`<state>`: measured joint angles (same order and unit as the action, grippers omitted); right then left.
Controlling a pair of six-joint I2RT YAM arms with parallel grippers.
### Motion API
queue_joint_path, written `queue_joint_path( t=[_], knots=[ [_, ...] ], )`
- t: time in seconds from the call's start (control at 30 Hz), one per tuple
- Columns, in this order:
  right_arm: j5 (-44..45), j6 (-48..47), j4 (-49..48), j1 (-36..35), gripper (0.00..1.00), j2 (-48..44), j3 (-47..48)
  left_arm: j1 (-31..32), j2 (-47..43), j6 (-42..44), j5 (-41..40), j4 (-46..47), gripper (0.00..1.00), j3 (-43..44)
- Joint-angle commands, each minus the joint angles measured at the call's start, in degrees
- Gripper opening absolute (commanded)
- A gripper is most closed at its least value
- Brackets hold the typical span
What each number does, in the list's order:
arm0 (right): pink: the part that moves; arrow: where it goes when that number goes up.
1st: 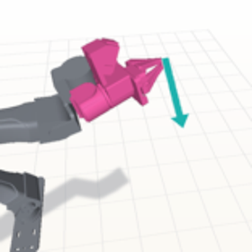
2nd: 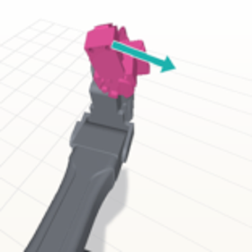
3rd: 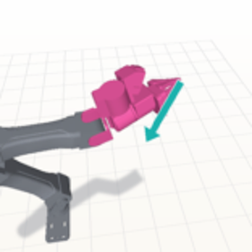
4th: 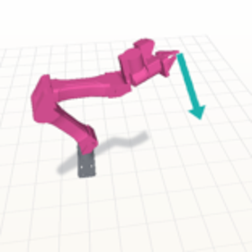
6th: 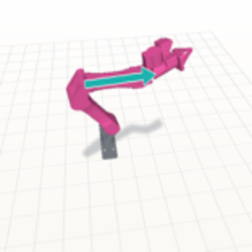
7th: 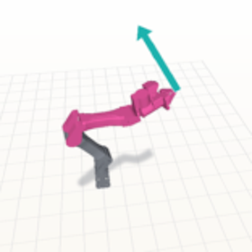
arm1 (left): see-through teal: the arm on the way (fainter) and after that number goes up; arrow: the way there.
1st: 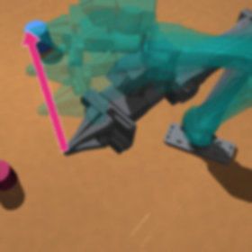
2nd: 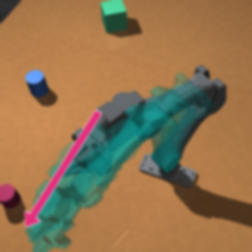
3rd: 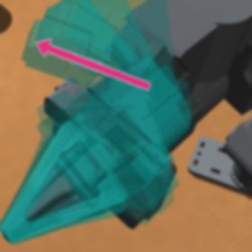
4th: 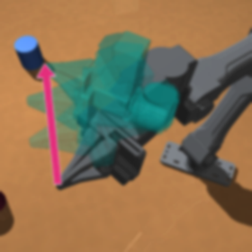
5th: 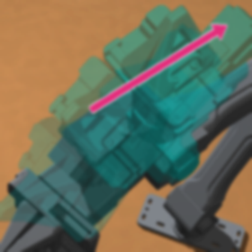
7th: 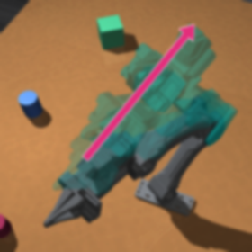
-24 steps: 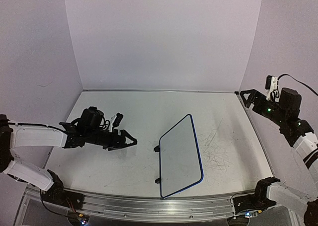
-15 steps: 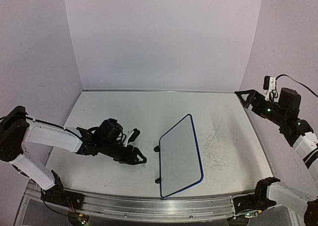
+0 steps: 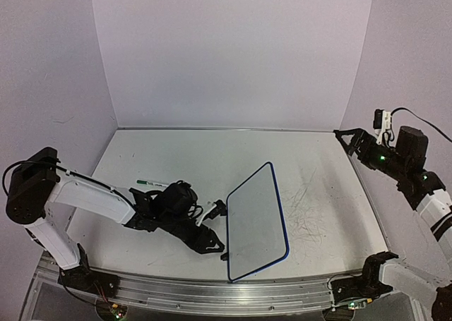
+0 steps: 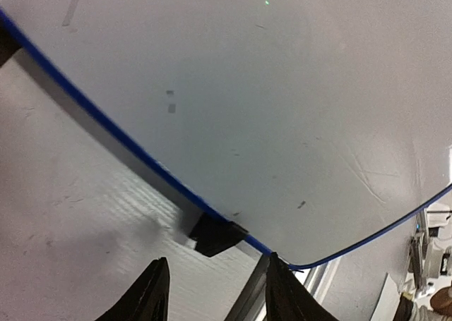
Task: Write a sentence on the whiteboard
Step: Move the whiteboard to the center of the board.
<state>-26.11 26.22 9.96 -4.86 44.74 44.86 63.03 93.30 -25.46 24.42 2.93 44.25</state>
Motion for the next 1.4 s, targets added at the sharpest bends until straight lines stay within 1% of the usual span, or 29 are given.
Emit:
queue_joint_path(
  t=[0.0, 0.17, 0.33, 0.5, 0.6, 0.7, 0.83, 0.9, 1.0, 1.2, 1.27, 1.37],
  knots=[
    [-1.69, 0.56, -2.17, 0.06, 0.98, -0.71, 0.2, 2.57, 2.68, 5.04, 1.49, 3.13, 0.47, 3.69],
    [-2.18, 0.44, -2.09, 0.01, 0.98, -1.4, 0.58, 3.41, 4.96, 6.9, 0.0, 3.29, 0.47, 4.68],
    [-2.2, 0.37, -2.04, 0.04, 0.98, -2.01, -0.12, 3.82, 6.89, 6.86, -0.9, 3.85, 0.48, 4.93],
    [-2.19, 0.42, -2.05, 0.06, 0.98, -1.94, -0.72, 4.65, 8.39, 6.59, -0.8, 4.15, 0.47, 5.03],
    [-2.19, 0.5, -2.13, 0.03, 0.98, -1.94, -0.95, 4.92, 8.9, 6.06, -1.08, 4.76, 0.41, 4.62],
    [-2.21, 0.5, -2.46, -0.01, 0.98, -2.07, -1.39, 4.94, 9.38, 5.54, -1.64, 5.14, 0.33, 4.55],
    [-2.33, 0.67, -3.34, 0.0, 0.98, -2.04, -2.18, 4.98, 9.96, 4.74, -2.77, 5.35, 0.28, 4.67],
    [-2.51, 0.76, -3.9, 0.02, 0.98, -1.7, -2.38, 4.99, 10.27, 4.18, -4.25, 5.41, 0.25, 4.65],
    [-2.48, 0.58, -4.64, 0.04, 0.98, -0.92, -2.88, 4.99, 10.25, 2.76, -8.05, 5.85, 0.17, 4.48],
    [-3.2, 1.23, -6.89, -0.01, 0.98, -0.03, -4.91, 4.95, 10.17, 0.96, -12.51, 6.82, 0.14, 4.77],
    [-3.41, 1.29, -7.13, -0.02, 0.98, 0.19, -5.07, 4.99, 10.27, 0.33, -14.1, 6.87, 0.11, 5.39],
    [-3.25, 0.92, -7.12, -0.05, 0.98, 0.17, -5.02, 4.99, 10.89, -0.7, -15.6, 6.84, 0.11, 6.78]
  ],
)
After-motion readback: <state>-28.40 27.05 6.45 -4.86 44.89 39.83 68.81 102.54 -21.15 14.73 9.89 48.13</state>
